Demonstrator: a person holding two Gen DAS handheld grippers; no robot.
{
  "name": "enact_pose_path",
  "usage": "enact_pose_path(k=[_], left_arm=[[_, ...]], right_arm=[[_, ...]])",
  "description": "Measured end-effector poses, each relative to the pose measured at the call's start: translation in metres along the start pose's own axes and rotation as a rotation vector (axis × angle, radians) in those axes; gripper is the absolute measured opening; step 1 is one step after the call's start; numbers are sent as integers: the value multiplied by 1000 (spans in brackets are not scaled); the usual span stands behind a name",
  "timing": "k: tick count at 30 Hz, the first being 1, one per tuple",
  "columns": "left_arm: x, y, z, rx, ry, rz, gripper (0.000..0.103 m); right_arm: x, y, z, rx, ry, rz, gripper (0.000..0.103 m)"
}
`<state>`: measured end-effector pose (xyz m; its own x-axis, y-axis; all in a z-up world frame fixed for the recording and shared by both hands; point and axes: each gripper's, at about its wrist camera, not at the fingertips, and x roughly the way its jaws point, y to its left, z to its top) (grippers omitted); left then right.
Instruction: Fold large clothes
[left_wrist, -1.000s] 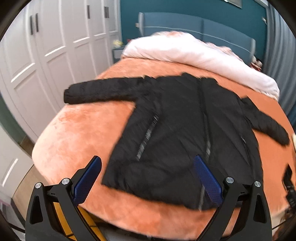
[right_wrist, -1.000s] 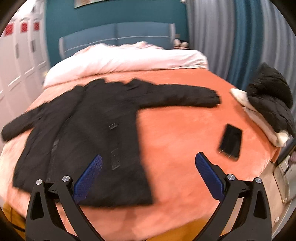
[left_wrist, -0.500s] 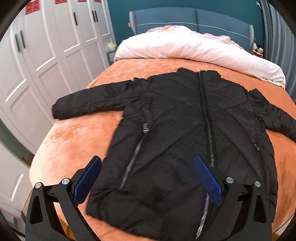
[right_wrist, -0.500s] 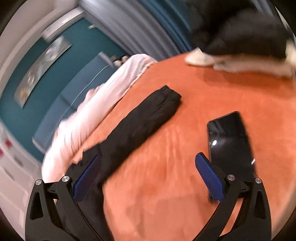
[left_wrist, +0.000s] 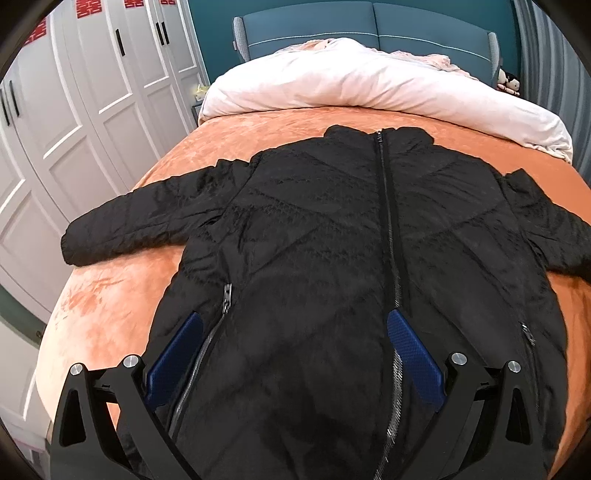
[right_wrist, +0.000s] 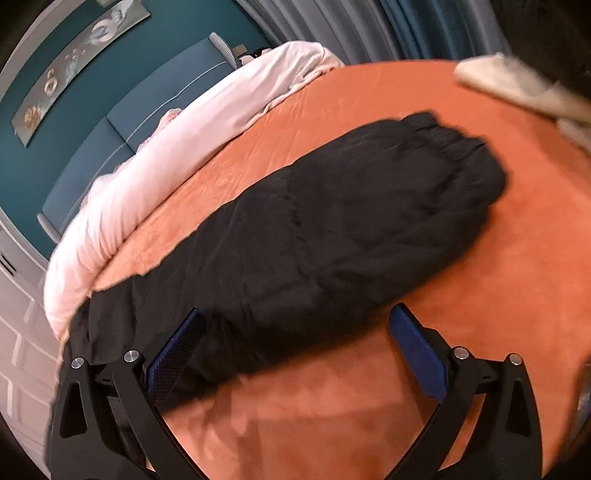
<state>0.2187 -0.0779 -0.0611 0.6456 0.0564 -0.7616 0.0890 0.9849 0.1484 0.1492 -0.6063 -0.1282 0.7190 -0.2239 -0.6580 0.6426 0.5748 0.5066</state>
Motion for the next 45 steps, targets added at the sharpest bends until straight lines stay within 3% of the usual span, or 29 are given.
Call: enact_pose_path(k=[3, 6, 7, 9, 11, 15, 17, 19, 21, 22, 25, 27, 29, 33, 37, 40, 42, 44, 45], left_arm=[[11, 3, 2, -2, 5, 8, 98], [21, 7, 2, 5, 16, 12, 98], [23, 9, 1, 4, 19, 14, 98], [27, 14, 0, -3, 23, 21, 98], [31, 22, -1, -15, 22, 37, 98], [36, 45, 2, -66, 28, 51, 98], [35, 58, 4, -99, 28, 53, 98], [33, 75, 7, -138, 20, 58, 98], [30, 93, 11, -176, 13, 48, 98], [29, 100, 12, -190, 15, 38, 98], [31, 120, 17, -237, 39, -26, 98], [35, 127, 20, -270, 47, -94, 98], [45, 127, 22, -289, 64, -175, 98], [82, 108, 23, -332, 176, -308, 98], [118, 89, 17, -454, 305, -506, 98], [126, 82, 22, -510, 301, -543, 96], [129, 78, 33, -509, 283, -579, 65], [131, 78, 46, -507, 254, -581, 47], [130, 77, 55, -492, 224, -564, 31]], right_arm=[[17, -2, 8, 94, 1, 67, 94], [29, 0, 17, 208, 8, 143, 32], [27, 7, 22, 226, 0, 183, 22], [11, 41, 30, 157, -45, 230, 13], [-14, 95, 31, -5, -91, 281, 10], [-70, 222, -8, -390, -117, 442, 10], [-90, 293, -65, -630, -66, 523, 10], [-97, 333, -121, -794, -2, 563, 14], [-91, 356, -182, -920, 74, 568, 39], [-82, 360, -215, -964, 128, 565, 46], [-69, 351, -271, -1029, 202, 491, 50], [-82, 335, -275, -1003, 183, 457, 52], [-93, 318, -253, -903, 178, 464, 61], [-104, 273, -209, -727, 162, 379, 64], [-95, 238, -188, -596, 202, 317, 64], [-73, 226, -178, -499, 235, 277, 73], [-54, 218, -169, -408, 273, 303, 74], [-35, 223, -167, -353, 288, 307, 73], [-26, 226, -162, -334, 285, 327, 62]])
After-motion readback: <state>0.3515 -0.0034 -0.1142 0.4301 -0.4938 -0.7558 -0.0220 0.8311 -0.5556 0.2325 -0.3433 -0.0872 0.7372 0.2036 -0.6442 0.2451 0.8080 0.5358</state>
